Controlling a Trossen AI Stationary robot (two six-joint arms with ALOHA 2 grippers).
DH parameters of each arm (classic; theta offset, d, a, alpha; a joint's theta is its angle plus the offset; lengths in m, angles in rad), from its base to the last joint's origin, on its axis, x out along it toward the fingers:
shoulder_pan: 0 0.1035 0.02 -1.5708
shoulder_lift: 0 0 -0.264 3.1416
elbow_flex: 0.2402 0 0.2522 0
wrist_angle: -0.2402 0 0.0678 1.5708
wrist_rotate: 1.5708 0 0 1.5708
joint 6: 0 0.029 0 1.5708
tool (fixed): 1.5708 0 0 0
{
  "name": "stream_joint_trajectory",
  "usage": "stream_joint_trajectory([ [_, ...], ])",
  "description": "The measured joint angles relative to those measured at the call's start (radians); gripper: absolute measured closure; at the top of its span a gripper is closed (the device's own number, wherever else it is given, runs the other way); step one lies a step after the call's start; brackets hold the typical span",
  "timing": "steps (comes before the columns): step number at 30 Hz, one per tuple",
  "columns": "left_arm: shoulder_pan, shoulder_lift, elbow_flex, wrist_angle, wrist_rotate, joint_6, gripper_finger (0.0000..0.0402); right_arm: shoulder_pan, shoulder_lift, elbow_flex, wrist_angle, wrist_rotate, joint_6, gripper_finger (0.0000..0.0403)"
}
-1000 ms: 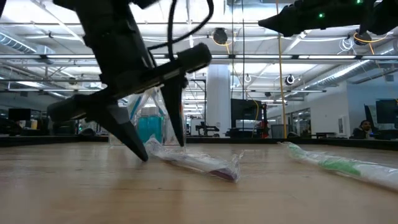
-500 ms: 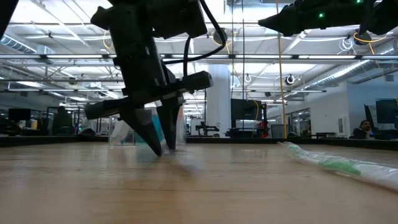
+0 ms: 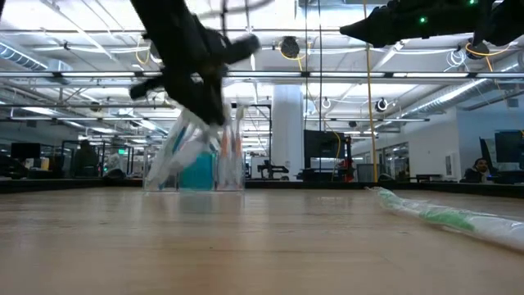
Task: Pick & Place toothbrushing station
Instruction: Put the violet toothbrush into the transparent organizer
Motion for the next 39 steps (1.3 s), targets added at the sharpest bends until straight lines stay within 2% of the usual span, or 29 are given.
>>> stream_joint_trajectory([
  [4,-0.008,-0.134,-0.005,-0.158,-0.29,0.001,0.0368,0.0,0.0,0.0,0.005,0.001,0.009,0.0312],
  [7,-0.016,-0.216,0.0,-0.19,-0.521,0.02,0.0384,0.0,0.0,0.0,0.004,0.002,0.009,0.0312],
  [9,-0.016,-0.248,-0.001,-0.212,-0.65,0.088,0.0393,0.0,0.0,0.0,0.004,0.002,0.009,0.0312],
  [11,-0.01,-0.27,-0.001,-0.21,-0.754,0.175,0.0395,0.0,0.0,0.0,0.004,0.002,0.009,0.0312],
  [14,0.019,-0.284,-0.001,-0.213,-0.846,0.278,0.0383,0.0,0.0,0.0,0.006,0.002,0.013,0.0312],
  [20,0.115,-0.265,-0.021,-0.213,-0.902,0.327,0.0371,0.0,0.0,0.0,0.004,0.002,0.031,0.0312],
  [25,0.183,-0.227,-0.095,-0.21,-0.899,0.241,0.0391,0.0,0.0,0.0,-0.032,0.002,0.038,0.0312],
  [29,0.198,-0.191,-0.148,-0.209,-0.839,0.152,0.0395,0.0,0.0,0.0,-0.074,0.002,0.113,0.0312],
  [32,0.194,-0.17,-0.168,-0.204,-0.808,0.093,0.0383,0.0,0.0,0.0,-0.098,0.002,0.161,0.0312],
  [39,0.196,-0.117,-0.189,-0.212,-0.688,0.074,0.0358,0.006,0.0,0.0,-0.158,-0.001,0.273,0.0314],
])
